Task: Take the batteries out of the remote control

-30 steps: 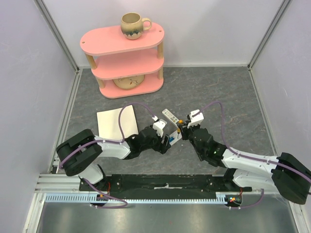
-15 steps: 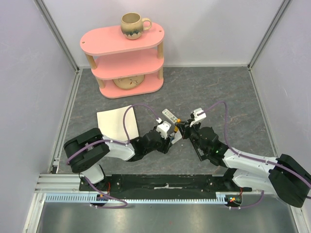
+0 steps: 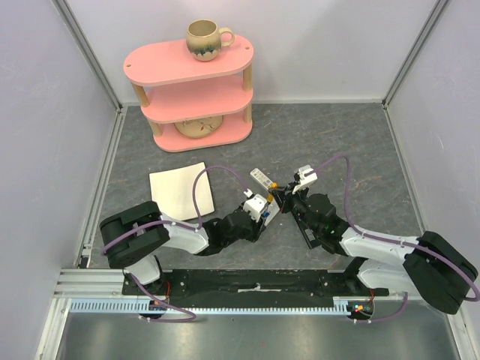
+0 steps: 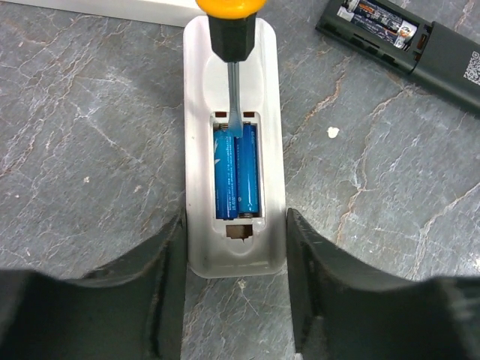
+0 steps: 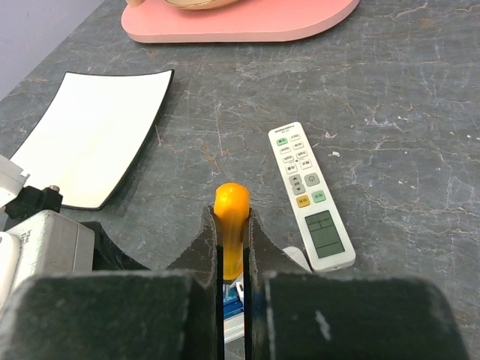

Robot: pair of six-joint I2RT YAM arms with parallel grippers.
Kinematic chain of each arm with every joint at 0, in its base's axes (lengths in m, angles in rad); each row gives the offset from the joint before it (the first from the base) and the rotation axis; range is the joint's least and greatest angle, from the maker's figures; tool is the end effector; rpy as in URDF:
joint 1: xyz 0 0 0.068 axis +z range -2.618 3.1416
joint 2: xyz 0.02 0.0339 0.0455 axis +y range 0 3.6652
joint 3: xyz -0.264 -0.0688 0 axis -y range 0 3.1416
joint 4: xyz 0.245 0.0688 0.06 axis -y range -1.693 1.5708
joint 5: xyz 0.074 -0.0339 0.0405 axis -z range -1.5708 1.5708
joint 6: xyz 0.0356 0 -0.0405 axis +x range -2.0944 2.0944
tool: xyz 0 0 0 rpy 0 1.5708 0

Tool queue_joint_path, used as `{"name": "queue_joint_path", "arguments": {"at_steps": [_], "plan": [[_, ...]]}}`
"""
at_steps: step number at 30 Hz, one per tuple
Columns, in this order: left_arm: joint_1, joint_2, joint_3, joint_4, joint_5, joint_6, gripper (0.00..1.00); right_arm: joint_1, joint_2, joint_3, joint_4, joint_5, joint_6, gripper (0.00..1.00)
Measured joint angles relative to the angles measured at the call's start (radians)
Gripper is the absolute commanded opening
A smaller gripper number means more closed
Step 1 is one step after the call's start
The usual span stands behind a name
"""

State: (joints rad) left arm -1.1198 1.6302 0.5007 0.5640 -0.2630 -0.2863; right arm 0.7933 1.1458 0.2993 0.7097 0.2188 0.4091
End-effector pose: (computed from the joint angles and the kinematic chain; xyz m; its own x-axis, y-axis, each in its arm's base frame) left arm 0.1330 -0.2534 0.1231 -0.4425 0.2880 -0.8493 0.6760 0.7295 -0.1048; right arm 0.1642 0.1558 0.1954 -0.3045 0.2442 -0.9207 -0.4618 0.8075 0.3669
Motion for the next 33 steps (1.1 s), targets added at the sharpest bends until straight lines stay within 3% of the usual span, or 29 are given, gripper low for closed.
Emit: {"name": "queue_joint_path", "arguments": {"at_steps": [6,9,16,33], "plan": [[-0.01,0.014,0.003,0.006,-0.024,-0.003,0.15,-0.002,0.025,0.0,0.017,-0.004,-0.002,0.0],[-0.011,0.014,0.003,0.006,-0.025,-0.003,0.08,-0.002,0.044,0.0,0.018,-0.003,-0.008,0.0],[-0.011,0.014,0.003,0.006,-0.026,-0.003,0.02,-0.003,0.063,0.001,0.039,0.009,-0.021,0.0],[-0.011,0.014,0.002,0.011,-0.026,-0.004,0.02,-0.003,0.121,0.014,0.092,0.013,-0.034,0.0]]}}
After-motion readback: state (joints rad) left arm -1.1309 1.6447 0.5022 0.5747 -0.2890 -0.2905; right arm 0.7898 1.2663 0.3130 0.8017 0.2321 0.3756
